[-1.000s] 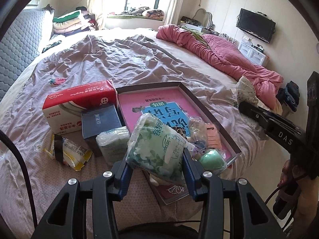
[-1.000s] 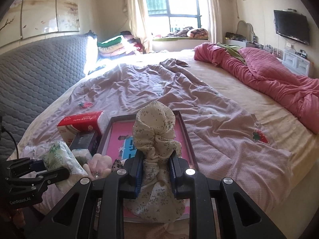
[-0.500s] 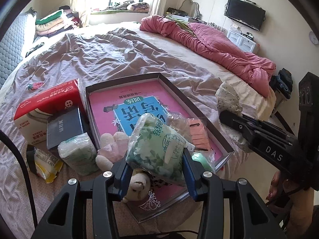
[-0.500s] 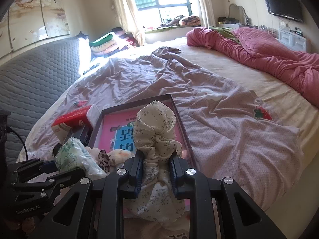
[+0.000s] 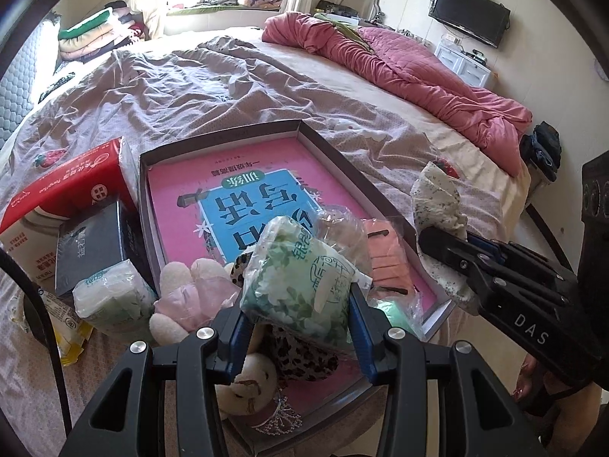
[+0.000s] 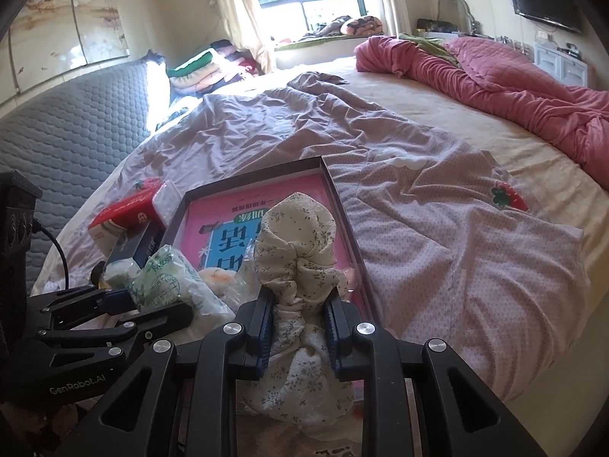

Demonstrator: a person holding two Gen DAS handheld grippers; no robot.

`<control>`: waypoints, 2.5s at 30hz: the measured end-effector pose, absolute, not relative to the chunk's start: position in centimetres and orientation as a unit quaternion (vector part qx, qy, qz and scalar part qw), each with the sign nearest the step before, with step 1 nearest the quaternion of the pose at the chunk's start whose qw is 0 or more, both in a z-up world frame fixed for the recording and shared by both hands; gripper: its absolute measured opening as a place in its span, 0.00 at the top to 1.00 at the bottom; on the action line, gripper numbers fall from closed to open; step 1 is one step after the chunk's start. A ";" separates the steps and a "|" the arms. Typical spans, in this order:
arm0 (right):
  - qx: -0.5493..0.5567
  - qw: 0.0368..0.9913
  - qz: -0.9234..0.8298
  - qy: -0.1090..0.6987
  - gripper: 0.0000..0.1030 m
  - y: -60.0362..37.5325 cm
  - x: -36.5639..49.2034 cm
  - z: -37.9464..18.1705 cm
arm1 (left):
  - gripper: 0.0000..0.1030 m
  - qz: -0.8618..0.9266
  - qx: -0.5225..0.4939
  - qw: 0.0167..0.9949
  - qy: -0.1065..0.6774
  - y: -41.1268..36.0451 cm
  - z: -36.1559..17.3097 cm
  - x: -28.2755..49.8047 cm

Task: Organize soft objects
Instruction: 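Carry the scrunchie with the right gripper while the left gripper carries the wipes pack over the tray, then lower the scrunchie onto the tray and open the right gripper, then lower the green-print wipes pack onto the tray and open the left gripper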

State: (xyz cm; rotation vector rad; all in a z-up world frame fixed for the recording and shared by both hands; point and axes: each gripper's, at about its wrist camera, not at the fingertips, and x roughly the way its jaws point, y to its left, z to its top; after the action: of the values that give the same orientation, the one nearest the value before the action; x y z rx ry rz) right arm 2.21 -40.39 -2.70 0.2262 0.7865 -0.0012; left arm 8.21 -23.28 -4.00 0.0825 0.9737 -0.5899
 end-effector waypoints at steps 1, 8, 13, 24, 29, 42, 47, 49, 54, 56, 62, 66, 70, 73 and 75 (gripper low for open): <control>0.110 0.917 -0.001 0.384 0.75 -40.4 2.3 -2.9 | 0.55 -0.279 0.040 0.841 0.461 -23.3 -4.1 8.2; 0.098 0.910 0.002 0.403 0.75 -40.0 3.0 -4.1 | 0.55 -0.278 0.046 0.841 0.462 -23.6 -4.4 8.2; 0.094 0.907 0.006 0.410 0.74 -39.7 3.5 -4.8 | 0.55 -0.277 0.047 0.841 0.462 -23.7 -4.5 8.2; 0.080 0.907 0.004 0.414 0.63 -39.2 4.1 -5.5 | 0.55 -0.273 0.040 0.840 0.467 -23.5 -4.8 8.7; 0.095 0.908 0.004 0.409 0.52 -39.6 3.9 -5.4 | 0.55 -0.273 0.038 0.839 0.469 -23.4 -4.8 8.9; 0.112 0.918 0.001 0.381 0.42 -40.2 3.0 -3.9 | 0.54 -0.273 0.031 0.837 0.473 -23.2 -4.8 9.0; 0.112 0.925 -0.007 0.363 0.39 -40.4 2.5 -2.9 | 0.53 -0.273 0.028 0.836 0.476 -23.2 -4.7 8.9; 0.115 0.926 -0.011 0.359 0.39 -40.5 2.3 -2.6 | 0.53 -0.273 0.025 0.836 0.476 -23.1 -4.7 8.9; 0.134 0.927 -0.012 0.350 0.38 -41.2 1.8 -2.3 | 0.52 -0.279 0.023 0.835 0.473 -23.1 -4.4 8.7; 0.140 0.927 -0.015 0.349 0.37 -41.5 1.7 -2.3 | 0.51 -0.283 0.023 0.835 0.472 -23.2 -4.2 8.6; 0.154 0.927 -0.021 0.341 0.34 -42.1 1.4 -2.0 | 0.48 -0.290 0.029 0.837 0.464 -23.5 -3.7 8.1; 0.159 0.927 -0.020 0.340 0.33 -42.1 1.4 -1.9 | 0.47 -0.293 0.030 0.837 0.462 -23.6 -3.5 7.9; 0.159 0.926 -0.021 0.341 0.32 -42.1 1.4 -1.8 | 0.41 -0.294 0.029 0.837 0.461 -23.5 -3.2 7.9; 0.155 0.928 -0.023 0.339 0.32 -42.0 1.3 -1.7 | 0.38 -0.295 0.026 0.837 0.460 -23.4 -3.0 7.8; 0.153 0.928 -0.024 0.337 0.31 -42.0 1.3 -1.6 | 0.38 -0.295 0.027 0.839 0.456 -23.3 -2.7 7.5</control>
State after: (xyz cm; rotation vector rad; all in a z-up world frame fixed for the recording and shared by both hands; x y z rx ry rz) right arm 1.26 -41.97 -1.59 0.3135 0.6915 -0.0500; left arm 7.55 -23.31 -2.68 0.0574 0.9651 -0.6238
